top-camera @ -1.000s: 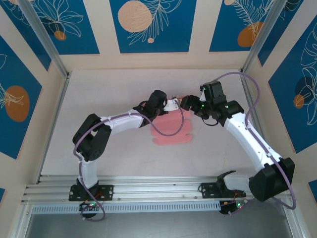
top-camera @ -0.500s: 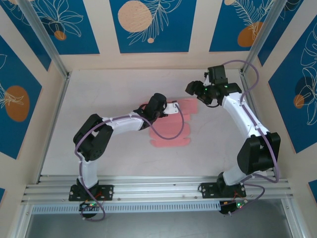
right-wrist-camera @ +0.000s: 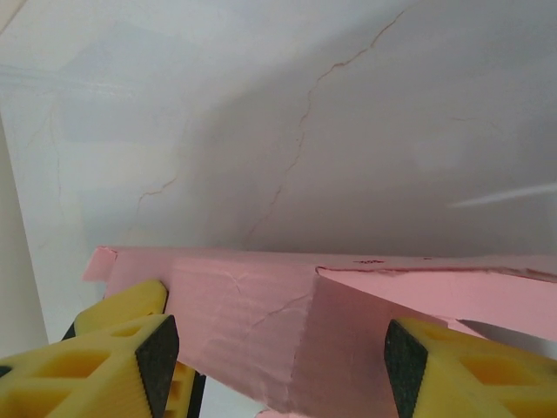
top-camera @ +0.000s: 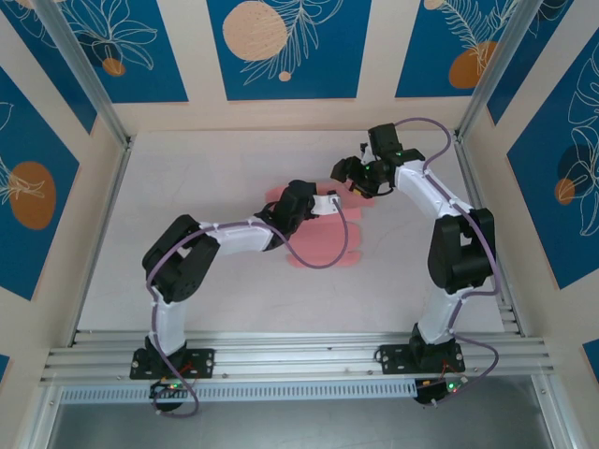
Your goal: Fold the paper box
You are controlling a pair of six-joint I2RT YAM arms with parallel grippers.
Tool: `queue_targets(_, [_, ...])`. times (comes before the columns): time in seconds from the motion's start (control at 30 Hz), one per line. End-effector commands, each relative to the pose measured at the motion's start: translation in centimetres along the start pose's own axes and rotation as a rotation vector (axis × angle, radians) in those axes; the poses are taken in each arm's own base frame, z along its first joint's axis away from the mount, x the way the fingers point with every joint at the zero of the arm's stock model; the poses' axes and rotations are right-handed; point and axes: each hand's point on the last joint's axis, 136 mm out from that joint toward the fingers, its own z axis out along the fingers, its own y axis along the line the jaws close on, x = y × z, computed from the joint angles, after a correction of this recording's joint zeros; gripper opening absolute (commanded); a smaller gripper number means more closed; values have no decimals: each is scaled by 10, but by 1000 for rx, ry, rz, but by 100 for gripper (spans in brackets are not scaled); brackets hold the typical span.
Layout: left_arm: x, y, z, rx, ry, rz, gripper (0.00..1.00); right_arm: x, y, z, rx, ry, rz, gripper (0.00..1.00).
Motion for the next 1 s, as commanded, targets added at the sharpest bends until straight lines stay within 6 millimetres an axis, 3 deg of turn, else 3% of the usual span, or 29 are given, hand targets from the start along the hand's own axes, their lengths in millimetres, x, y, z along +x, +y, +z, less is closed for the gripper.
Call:
queue_targets(0.0, [-4,-3,4,-35,2,11,4,-1,16,3,-52,19,0,65])
queue_targets(0.23, [-5,-6,11,-79,27,22,4,15,25,33,-120,87,48,54])
queue_targets(0.3, [-6,-6,13,-86,26,28,4,17,22,38,-111,92,57,53])
queue_targets(0.47, [-7,-7,10,-85,16,33,6,17,11,40,-67,79,54,38])
queue_targets(0.67, [-3,-6,3,-42,-7,7,26,16,-3,39,-37,66,40,19])
queue_targets(0.83, [2,0,-5,23,-24,-47,41,16,-11,39,-28,54,25,12])
queue_targets(0.97, [10,2,-12,74,-23,-62,44,14,-13,38,-33,46,28,12])
